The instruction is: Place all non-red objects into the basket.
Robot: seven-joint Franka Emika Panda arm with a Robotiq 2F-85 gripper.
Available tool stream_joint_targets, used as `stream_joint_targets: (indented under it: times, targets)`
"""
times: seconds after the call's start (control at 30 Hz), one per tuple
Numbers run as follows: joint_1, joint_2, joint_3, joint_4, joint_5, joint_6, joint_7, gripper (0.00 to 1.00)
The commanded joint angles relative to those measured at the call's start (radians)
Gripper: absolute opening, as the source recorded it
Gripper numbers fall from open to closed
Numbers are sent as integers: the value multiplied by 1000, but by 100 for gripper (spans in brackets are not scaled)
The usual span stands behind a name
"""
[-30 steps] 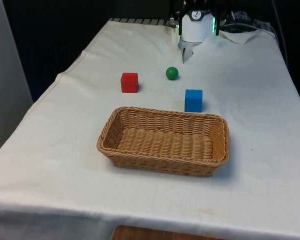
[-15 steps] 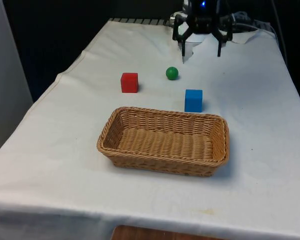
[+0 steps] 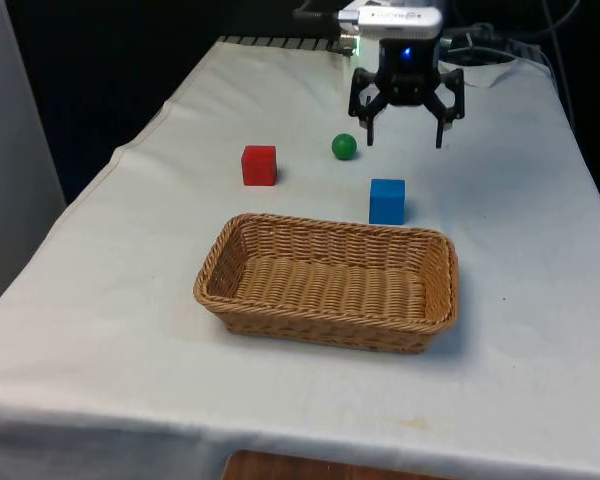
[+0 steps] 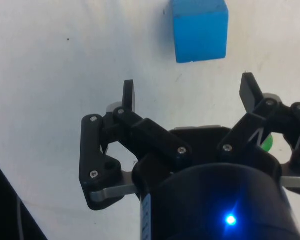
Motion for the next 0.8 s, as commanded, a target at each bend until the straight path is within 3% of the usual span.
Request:
stream_joint_targets:
  times: [0.0,0.2,0.47,0.53,0.57,0.77]
  targets:
    - [-4,-10,1,-6,9,4,-10,100]
    - [-1,-3,-6,-10,0,3,-14,100]
    - [-7,73,2,-5,19,68,-46,100]
    - [-1,76,-6,-5,3,65,-33,100]
    - [-8,90,5,-2,23,83,-51,100]
    - [-9,139,10,3,40,126,-70,100]
